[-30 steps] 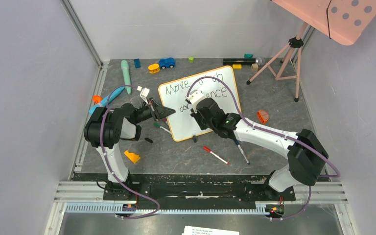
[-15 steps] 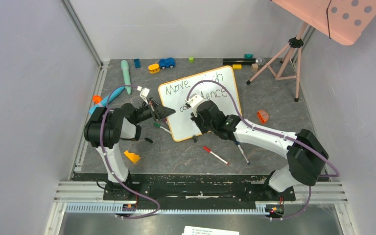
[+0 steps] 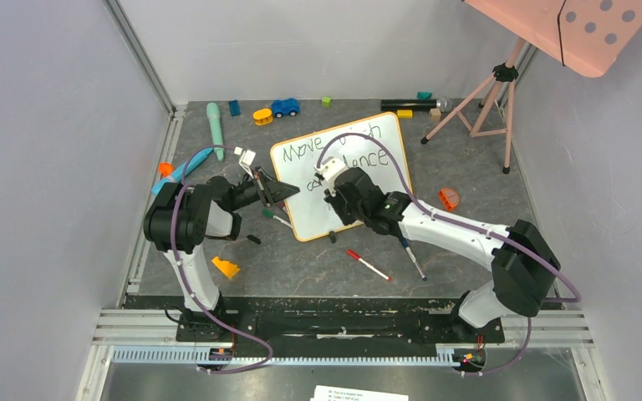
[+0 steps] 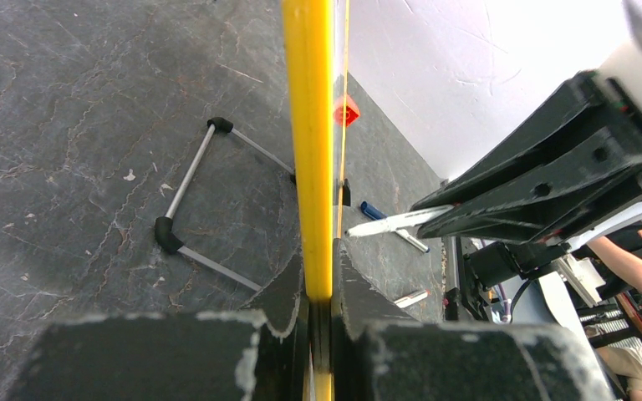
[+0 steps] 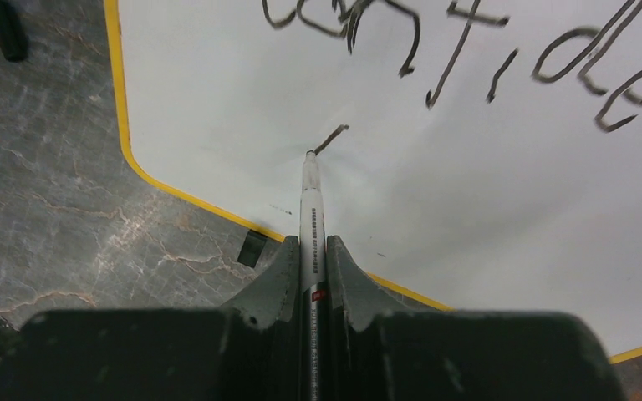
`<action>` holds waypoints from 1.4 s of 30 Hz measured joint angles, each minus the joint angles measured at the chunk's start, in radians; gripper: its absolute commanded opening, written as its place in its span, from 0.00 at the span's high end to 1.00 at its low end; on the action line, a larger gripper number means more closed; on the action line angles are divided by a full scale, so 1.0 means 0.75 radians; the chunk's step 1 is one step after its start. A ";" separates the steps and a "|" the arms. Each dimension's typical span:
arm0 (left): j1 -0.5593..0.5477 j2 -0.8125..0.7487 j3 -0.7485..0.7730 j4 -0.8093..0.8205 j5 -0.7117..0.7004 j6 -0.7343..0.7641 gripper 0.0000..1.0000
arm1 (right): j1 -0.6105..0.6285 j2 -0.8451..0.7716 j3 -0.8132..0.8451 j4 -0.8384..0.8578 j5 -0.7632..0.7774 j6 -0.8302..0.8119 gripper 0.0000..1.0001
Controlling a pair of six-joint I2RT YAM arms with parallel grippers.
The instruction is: Write a sentence on the whiteboard
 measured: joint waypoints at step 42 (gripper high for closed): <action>0.000 0.000 0.000 0.000 0.001 0.000 0.98 | -0.017 0.035 0.123 -0.051 0.074 -0.025 1.00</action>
